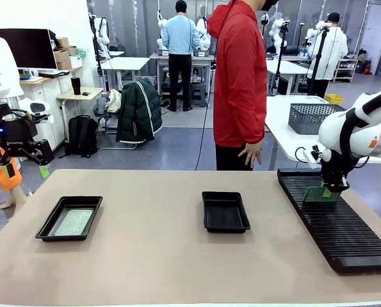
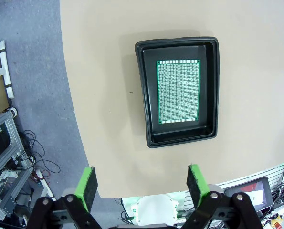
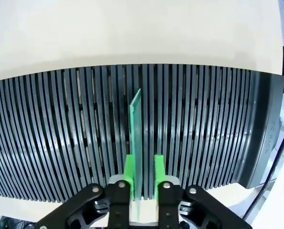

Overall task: Inspect and transfer BCBs to ESD trays.
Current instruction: Pick up the Blank PCB from the PCB Rack and place it in the right ESD tray.

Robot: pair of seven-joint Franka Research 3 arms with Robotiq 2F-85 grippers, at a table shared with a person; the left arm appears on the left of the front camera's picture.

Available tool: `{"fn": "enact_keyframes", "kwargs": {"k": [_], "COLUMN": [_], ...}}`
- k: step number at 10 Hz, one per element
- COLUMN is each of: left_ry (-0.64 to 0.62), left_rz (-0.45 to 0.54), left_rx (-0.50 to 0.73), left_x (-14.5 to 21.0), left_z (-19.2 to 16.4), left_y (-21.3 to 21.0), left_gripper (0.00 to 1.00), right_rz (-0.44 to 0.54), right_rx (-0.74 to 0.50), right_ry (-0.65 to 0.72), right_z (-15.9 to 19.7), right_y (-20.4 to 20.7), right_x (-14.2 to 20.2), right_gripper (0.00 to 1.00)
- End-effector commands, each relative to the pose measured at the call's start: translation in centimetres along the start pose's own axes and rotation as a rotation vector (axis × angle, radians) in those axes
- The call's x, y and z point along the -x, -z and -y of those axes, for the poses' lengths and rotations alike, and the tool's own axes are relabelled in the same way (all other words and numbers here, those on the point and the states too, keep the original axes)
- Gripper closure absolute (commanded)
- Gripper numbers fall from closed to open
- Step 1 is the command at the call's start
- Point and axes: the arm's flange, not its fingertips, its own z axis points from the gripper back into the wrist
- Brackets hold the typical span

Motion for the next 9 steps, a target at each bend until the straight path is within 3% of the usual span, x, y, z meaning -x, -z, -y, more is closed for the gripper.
{"fn": "enact_keyframes", "kwargs": {"k": [1, 2, 6, 9], "left_ry": [0.005, 0.005, 0.005, 0.005], "left_rz": [0.013, 0.013, 0.013, 0.013], "left_rx": [0.001, 0.001, 0.001, 0.001], "left_x": [0.1, 0.1, 0.1, 0.1], "left_z": [-0.1, -0.1, -0.1, -0.1], "left_y": [0.3, 0.3, 0.3, 0.3], "left_gripper": [0.0, 0.0, 0.0, 0.0], "right_rz": [-0.022, -0.024, -0.022, -0.009], "right_rx": [-0.029, -0.029, -0.023, -0.034], "right_ry": [0.014, 0.014, 0.02, 0.012], "right_z": [0.3, 0.3, 0.7, 2.1], "right_y": [-0.4, -0.6, -1.3, -5.9], "right_x": [0.1, 0.0, 0.1, 0.0], "right_gripper": [0.96, 1.0, 1.0, 1.0]}}
